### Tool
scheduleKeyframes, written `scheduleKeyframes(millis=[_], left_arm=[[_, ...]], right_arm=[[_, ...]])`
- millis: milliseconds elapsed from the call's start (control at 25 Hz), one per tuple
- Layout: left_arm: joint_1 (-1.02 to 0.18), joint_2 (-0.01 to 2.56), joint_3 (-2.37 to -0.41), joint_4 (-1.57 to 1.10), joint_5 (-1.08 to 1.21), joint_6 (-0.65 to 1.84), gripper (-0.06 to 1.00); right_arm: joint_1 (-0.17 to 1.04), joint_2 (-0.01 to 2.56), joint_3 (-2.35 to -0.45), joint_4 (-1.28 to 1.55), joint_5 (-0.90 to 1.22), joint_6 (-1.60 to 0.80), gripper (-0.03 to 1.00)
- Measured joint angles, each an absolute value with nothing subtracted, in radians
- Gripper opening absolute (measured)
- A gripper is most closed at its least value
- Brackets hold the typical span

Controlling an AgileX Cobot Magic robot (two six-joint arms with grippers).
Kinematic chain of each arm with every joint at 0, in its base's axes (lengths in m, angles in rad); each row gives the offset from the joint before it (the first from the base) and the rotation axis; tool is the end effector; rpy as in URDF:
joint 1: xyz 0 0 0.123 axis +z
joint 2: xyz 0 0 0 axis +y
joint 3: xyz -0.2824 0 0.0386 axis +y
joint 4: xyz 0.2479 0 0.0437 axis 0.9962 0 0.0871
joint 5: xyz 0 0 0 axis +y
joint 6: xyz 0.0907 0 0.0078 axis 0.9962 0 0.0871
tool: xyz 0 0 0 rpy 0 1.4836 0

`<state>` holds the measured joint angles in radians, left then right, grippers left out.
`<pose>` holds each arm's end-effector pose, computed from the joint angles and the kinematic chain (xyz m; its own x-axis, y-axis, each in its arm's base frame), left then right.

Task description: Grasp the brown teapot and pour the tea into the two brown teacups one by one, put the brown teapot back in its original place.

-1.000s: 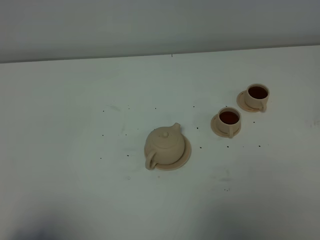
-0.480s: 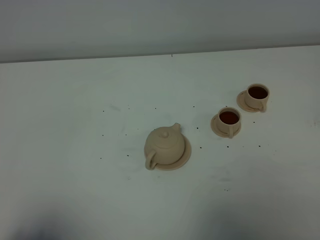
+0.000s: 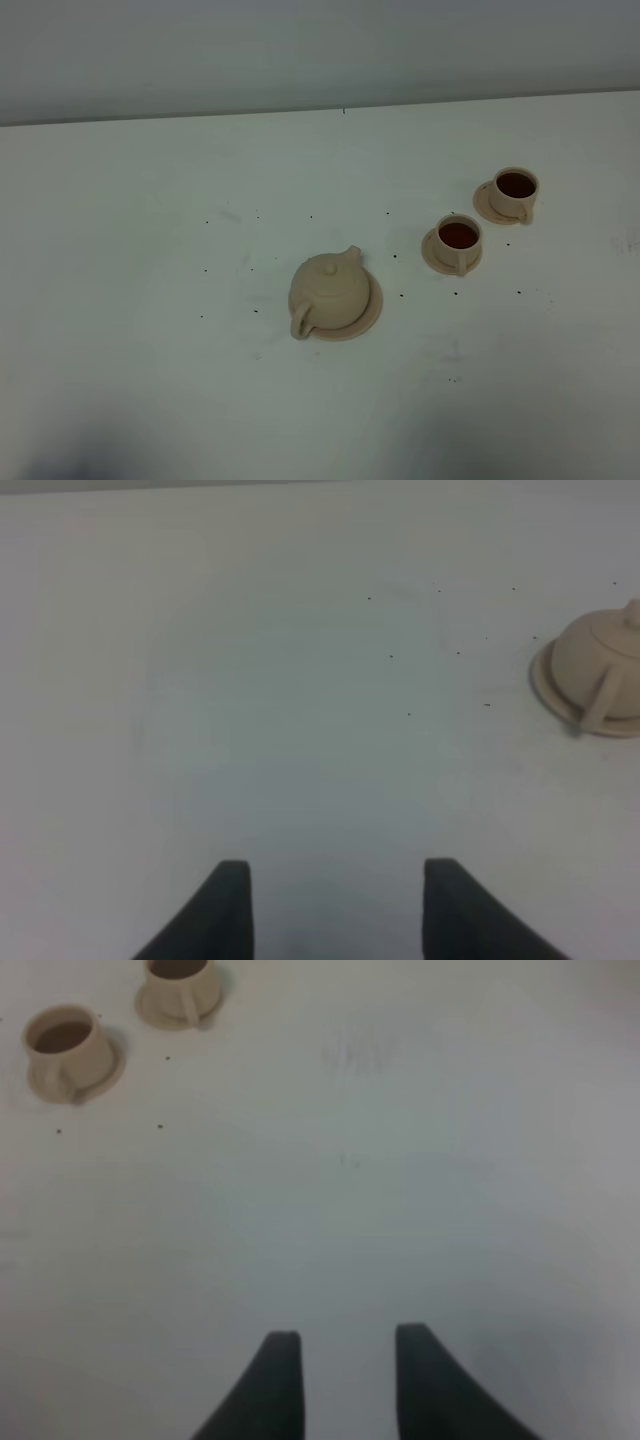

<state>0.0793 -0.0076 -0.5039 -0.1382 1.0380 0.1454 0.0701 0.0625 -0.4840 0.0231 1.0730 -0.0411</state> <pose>-0.0051 -0.0113 0.2807 -0.4169 0.0414 -0.9080 0.0600 0.9980 0.0180 0.0056 0.0022 0.2717 -0.5306 -0.0674 -0.8450 -0.1031 0.9946 -0.0146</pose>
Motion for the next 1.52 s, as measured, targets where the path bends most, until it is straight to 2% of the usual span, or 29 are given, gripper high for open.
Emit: scheduleKeyframes(millis=[1520], left_arm=[[0.079,-0.008,-0.504,-0.141,1.038,0.145,0.41]], right_arm=[[0.07,0.063,-0.484,0.023,1.073,-0.041,0.24]])
